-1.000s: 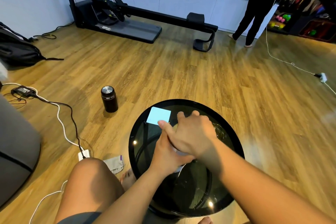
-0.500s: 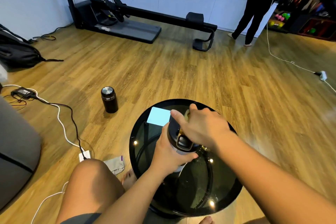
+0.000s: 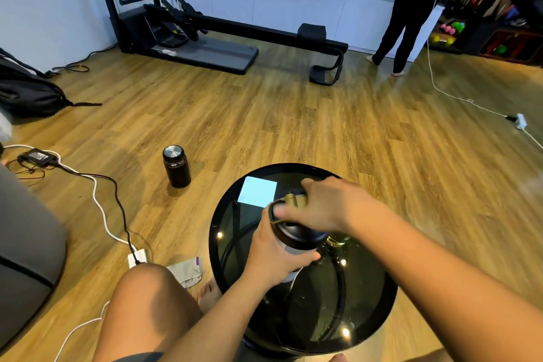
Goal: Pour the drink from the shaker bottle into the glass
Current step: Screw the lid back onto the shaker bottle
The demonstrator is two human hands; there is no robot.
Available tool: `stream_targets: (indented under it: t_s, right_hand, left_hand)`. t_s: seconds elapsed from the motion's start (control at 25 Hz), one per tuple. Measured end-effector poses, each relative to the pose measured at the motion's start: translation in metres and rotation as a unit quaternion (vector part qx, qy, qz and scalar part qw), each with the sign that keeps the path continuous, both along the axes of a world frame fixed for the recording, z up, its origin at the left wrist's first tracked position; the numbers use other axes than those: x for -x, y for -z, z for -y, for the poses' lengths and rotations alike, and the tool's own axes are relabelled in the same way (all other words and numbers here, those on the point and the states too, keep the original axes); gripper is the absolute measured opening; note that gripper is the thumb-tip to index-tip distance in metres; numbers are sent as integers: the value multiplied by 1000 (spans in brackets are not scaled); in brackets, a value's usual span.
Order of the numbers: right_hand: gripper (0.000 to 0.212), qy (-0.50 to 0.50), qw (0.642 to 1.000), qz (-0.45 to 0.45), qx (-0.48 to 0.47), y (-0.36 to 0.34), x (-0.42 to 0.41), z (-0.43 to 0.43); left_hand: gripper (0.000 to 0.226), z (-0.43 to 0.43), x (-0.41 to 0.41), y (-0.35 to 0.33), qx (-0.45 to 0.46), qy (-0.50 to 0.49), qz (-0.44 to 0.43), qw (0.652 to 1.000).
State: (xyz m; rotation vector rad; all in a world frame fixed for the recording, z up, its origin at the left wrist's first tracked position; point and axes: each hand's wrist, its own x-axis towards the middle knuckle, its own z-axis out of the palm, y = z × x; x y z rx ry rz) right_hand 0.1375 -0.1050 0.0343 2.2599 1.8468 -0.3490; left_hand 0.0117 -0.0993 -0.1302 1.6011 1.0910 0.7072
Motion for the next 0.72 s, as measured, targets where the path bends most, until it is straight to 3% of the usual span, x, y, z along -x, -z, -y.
stream_targets:
  t_s: [0.08,0.24,0.32,0.4,0.48,0.72]
  right_hand:
    - [92,-72,996,-17,42,-4,-3,3]
    - [82,12,986,92,-136,18,18,12]
    - [86,37,992,44,-111,20,12,6]
    - [82,-3,999,-45,-27,12,0,0]
    - [77,-36,997,-73,-7,8,-7,0]
    - [60,81,982,-40,-164,37,5,7]
  left_hand:
    - [109,0,0,2,4,0,0,1000]
    - [98,1,0,3,-13,-2,7,1000]
    - [103,0,1,3,-17,0,16,1000]
    - [108,-1,1,3,-17,4,22,1000]
    - [111,-1,1,2,-18,6,23,1000]
    - [109,0,-1,1,-9,-2,20,1000]
